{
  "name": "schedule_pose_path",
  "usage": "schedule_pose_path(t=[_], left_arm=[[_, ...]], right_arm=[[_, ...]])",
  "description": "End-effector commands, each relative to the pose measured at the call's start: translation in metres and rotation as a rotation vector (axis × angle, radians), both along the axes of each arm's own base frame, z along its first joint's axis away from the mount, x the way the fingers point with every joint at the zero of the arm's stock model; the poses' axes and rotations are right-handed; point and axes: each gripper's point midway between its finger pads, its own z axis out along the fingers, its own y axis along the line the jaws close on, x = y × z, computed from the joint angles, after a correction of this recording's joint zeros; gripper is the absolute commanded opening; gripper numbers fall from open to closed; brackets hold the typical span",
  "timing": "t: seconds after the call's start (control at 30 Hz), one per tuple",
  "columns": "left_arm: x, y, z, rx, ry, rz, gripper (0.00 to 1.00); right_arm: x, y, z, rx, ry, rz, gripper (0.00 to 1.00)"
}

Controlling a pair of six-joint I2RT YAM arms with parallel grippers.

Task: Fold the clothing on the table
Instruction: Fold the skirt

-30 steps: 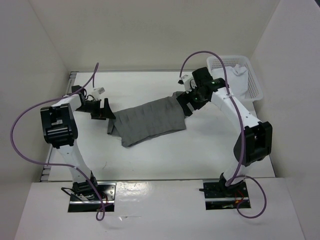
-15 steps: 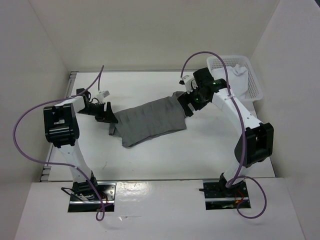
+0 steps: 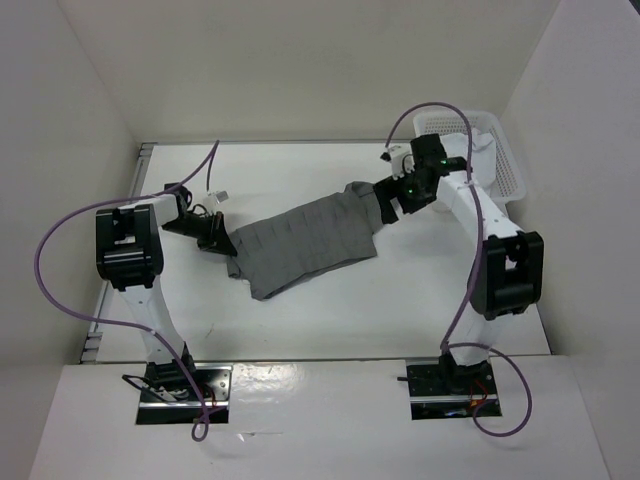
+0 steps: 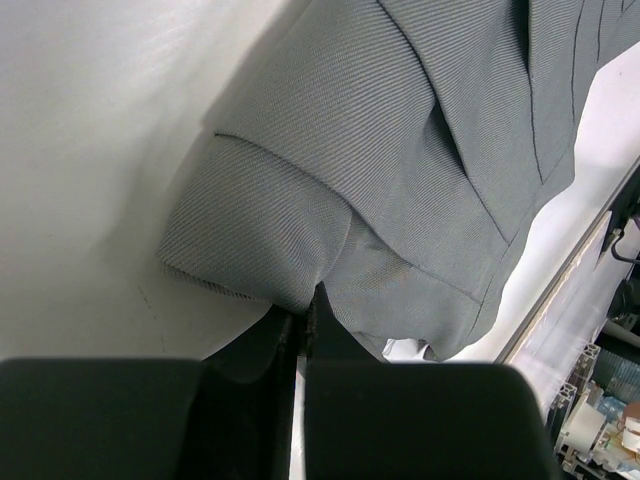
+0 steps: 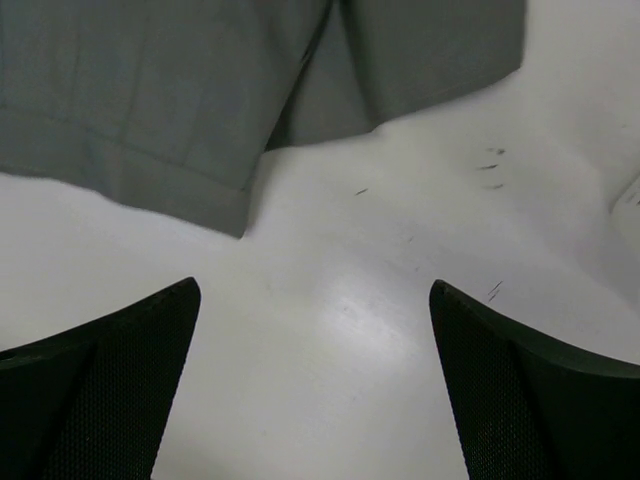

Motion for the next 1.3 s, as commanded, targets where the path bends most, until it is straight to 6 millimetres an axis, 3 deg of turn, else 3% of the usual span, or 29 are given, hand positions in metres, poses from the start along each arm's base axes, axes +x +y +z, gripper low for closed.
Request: schedule_pose_path(t=[0.0,0.03,0.07,0.1,0.13,0.17,0.2,0.23,0.27,0.33,0.47,0.73,0.77,0.93,1.27], left_arm=[[-0.017,0.019,-0.028,0.152,0.060,-0.025,0.00],[-0.017,0.022,-0.029,0.167,0.056,-0.031,0.00],[-0.016,0.022,-0.026,0.169,0.047,-0.030,0.00],[-0.016,0.022,-0.026,0.169,0.047,-0.030,0.00],[-0.016,0.023,-0.027,0.179,0.043,-0.037,0.00],[-0.016,0.024,-0.027,0.179,0.043,-0.037,0.00],[-0.018,0.023,-0.024,0.179,0.044,-0.037,0.00],[-0.017,0.022,-0.023,0.168,0.042,-0.037,0.00],[-0.021,0.021,-0.025,0.167,0.051,-0.038,0.00],[-0.021,0.021,-0.025,0.167,0.051,-0.038,0.00],[-0.020,0.021,-0.025,0.168,0.046,-0.045,0.00],[-0.019,0.022,-0.022,0.170,0.036,-0.044,0.00],[-0.019,0.022,-0.022,0.170,0.036,-0.044,0.00],[-0.023,0.020,-0.021,0.159,0.047,-0.053,0.00],[-0.023,0.016,-0.020,0.151,0.038,-0.069,0.00]], right_arm=[[0.053,0.004,0.020,0.159,-0.105,0.044,0.99],[0.061,0.002,0.001,0.166,-0.059,0.045,0.99],[0.073,-0.001,0.008,0.170,-0.072,0.049,0.99],[0.080,0.001,-0.011,0.169,-0.030,0.067,0.99],[0.080,0.002,-0.017,0.172,0.003,0.077,0.99],[0.091,0.008,-0.007,0.199,-0.017,0.094,0.99],[0.095,0.011,-0.023,0.207,0.020,0.110,0.99],[0.094,0.013,-0.027,0.213,0.048,0.123,0.99],[0.103,0.015,-0.020,0.223,0.031,0.130,0.99],[0.105,0.022,-0.036,0.227,0.071,0.152,0.99],[0.112,0.027,-0.041,0.223,0.076,0.168,0.99],[0.129,0.022,-0.052,0.181,0.053,0.149,0.99],[0.127,0.020,-0.066,0.170,0.087,0.141,0.99],[0.127,0.023,-0.084,0.158,0.122,0.143,0.99],[0.105,0.034,-0.100,0.232,0.226,0.192,0.99]])
